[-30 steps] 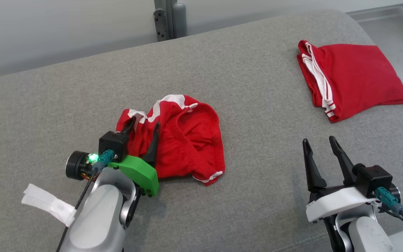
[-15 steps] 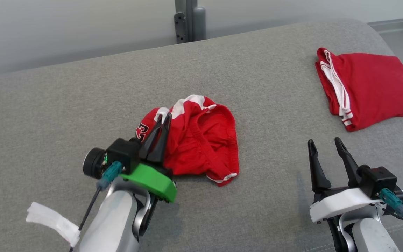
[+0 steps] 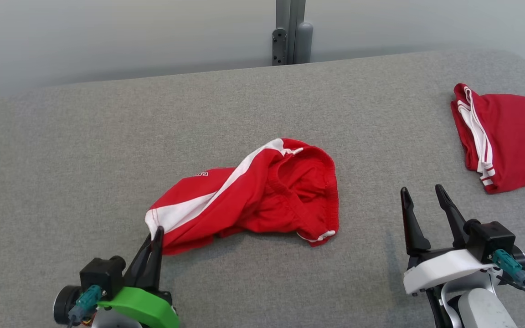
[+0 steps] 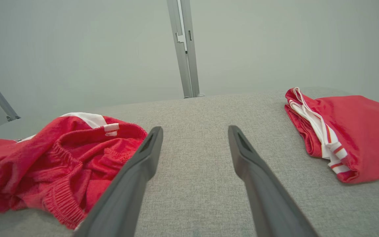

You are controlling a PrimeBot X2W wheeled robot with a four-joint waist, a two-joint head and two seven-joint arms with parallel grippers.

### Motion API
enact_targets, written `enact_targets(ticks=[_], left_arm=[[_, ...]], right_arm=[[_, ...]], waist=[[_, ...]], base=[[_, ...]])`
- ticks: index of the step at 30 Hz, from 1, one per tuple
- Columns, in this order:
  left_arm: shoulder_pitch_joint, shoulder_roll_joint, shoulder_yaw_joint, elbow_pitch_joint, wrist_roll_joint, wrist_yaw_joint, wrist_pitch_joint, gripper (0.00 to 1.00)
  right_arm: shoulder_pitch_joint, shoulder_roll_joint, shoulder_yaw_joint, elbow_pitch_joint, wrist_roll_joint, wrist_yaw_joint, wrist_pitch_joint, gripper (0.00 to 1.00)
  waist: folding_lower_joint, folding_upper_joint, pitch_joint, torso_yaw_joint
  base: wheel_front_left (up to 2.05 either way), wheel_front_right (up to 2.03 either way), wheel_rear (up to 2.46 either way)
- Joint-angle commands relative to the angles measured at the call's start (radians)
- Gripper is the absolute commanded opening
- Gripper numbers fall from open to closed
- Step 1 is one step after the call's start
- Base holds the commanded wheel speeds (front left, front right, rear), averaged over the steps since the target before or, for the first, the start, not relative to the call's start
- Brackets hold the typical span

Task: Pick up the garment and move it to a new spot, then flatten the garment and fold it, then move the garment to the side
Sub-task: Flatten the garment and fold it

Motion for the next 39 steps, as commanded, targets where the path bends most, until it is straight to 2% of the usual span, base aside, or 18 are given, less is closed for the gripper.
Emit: enact_targets(ticks=[1, 10, 11, 12, 13, 20, 26, 32, 39], left_arm=[[0.010, 0.006, 0.011, 0.021, -0.012, 0.006, -0.005, 0.00], [-0.037, -0.026, 0.047, 0.221, -0.064, -0.001, -0.050, 0.00], [-0.042, -0.028, 0.049, 0.238, -0.062, -0.001, -0.058, 0.16], [-0.047, -0.032, 0.054, 0.254, -0.063, 0.003, -0.065, 0.49], [-0.051, -0.036, 0.059, 0.264, -0.065, 0.005, -0.072, 1.00], [-0.061, -0.046, 0.093, 0.263, -0.034, 0.015, -0.098, 1.00], [-0.033, -0.084, 0.137, 0.149, 0.012, 0.019, -0.097, 1.00], [-0.009, -0.126, 0.122, 0.091, 0.057, -0.002, -0.096, 1.00], [0.004, -0.152, 0.115, 0.075, 0.069, -0.014, -0.097, 1.00]], right_arm=[[-0.001, -0.003, 0.001, 0.002, -0.007, 0.000, -0.003, 1.00], [-0.016, -0.003, 0.015, 0.014, -0.010, 0.000, -0.003, 1.00], [-0.017, -0.003, 0.015, 0.015, -0.011, 0.000, -0.003, 1.00], [-0.017, -0.003, 0.015, 0.015, -0.012, 0.000, -0.003, 1.00], [-0.018, -0.003, 0.013, 0.015, -0.014, 0.000, -0.003, 1.00], [-0.045, -0.003, 0.052, 0.010, -0.020, 0.000, 0.009, 1.00], [-0.122, -0.003, 0.163, 0.028, 0.026, 0.000, 0.082, 1.00], [-0.238, -0.003, 0.266, 0.122, 0.045, 0.000, 0.201, 1.00], [-0.320, -0.024, 0.316, 0.233, 0.085, 0.000, 0.287, 1.00]], waist=[[0.0000, 0.0000, 0.000, 0.001], [0.0000, 0.0000, 0.006, -0.016], [0.0000, 0.0000, 0.007, -0.018], [0.0000, 0.0000, 0.008, -0.018], [0.0000, 0.0000, 0.008, -0.018], [0.0000, 0.0000, 0.009, 0.012], [0.0000, 0.0000, 0.017, 0.067], [0.0000, 0.0000, 0.028, 0.136], [0.0000, 0.0000, 0.039, 0.206]], base=[[0.00, 0.00, 0.00], [0.00, 0.00, 0.00], [0.00, 0.00, 0.00], [0.00, 0.00, 0.00], [0.00, 0.00, 0.00], [0.00, 0.00, 0.00], [0.00, 0.00, 0.00], [0.00, 0.00, 0.00], [0.00, 0.00, 0.00]])
